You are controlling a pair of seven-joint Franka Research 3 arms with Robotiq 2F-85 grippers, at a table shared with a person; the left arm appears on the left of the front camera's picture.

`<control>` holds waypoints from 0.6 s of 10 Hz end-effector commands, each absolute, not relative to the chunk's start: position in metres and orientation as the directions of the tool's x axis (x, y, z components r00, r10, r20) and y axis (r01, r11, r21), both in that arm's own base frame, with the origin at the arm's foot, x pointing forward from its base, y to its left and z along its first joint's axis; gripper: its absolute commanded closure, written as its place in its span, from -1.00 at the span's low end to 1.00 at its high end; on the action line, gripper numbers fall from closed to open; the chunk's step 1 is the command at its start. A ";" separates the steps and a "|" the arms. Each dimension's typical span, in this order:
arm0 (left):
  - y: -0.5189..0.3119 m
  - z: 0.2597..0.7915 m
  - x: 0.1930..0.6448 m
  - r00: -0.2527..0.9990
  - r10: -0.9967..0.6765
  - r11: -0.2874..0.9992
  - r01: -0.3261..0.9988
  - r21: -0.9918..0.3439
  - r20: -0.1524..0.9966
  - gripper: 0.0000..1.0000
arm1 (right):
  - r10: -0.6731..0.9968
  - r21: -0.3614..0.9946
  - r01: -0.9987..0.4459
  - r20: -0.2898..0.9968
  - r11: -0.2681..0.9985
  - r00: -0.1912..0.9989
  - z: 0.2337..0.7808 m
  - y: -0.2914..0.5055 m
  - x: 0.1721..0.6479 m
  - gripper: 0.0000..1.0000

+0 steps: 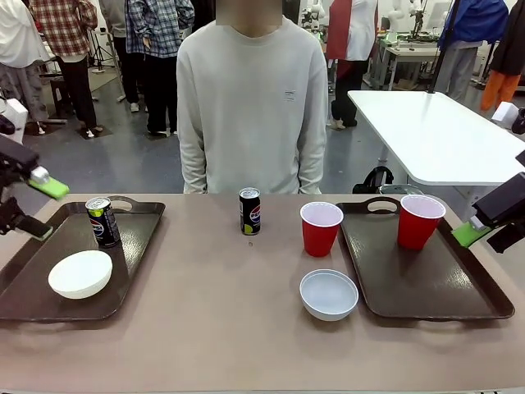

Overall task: Prepare tableware on both trays.
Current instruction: Pick up a Picnic Bowl from the table and place it on a Handle tray.

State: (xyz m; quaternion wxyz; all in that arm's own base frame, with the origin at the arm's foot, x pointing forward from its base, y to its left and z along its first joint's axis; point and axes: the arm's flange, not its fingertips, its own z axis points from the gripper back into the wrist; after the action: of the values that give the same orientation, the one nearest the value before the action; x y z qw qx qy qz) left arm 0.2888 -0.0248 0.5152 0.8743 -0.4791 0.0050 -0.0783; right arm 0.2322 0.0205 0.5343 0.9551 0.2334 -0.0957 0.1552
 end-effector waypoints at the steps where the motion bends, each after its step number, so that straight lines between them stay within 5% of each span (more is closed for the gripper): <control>1: -0.008 0.506 0.286 0.997 -0.079 0.419 0.058 -0.906 0.027 -0.96 | 0.244 0.405 -0.330 0.250 0.853 0.937 0.532 0.020 0.233 -1.00; 4: 0.013 0.501 0.296 0.996 0.019 0.317 -0.092 -0.944 -0.090 -0.96 | 0.244 0.405 -0.330 0.250 0.853 0.937 0.532 0.020 0.233 -1.00; 6: 0.018 0.506 0.292 0.999 -0.003 0.349 -0.047 -0.936 -0.051 -0.96 | 0.244 0.405 -0.330 0.250 0.853 0.937 0.532 0.020 0.233 -1.00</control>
State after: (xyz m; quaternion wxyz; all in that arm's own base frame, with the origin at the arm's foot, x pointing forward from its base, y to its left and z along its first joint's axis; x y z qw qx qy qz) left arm 0.2987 0.0181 0.4970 0.8209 -0.5695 0.0323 0.0278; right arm 0.2321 0.0204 0.5343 0.9551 0.2336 -0.0957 0.1552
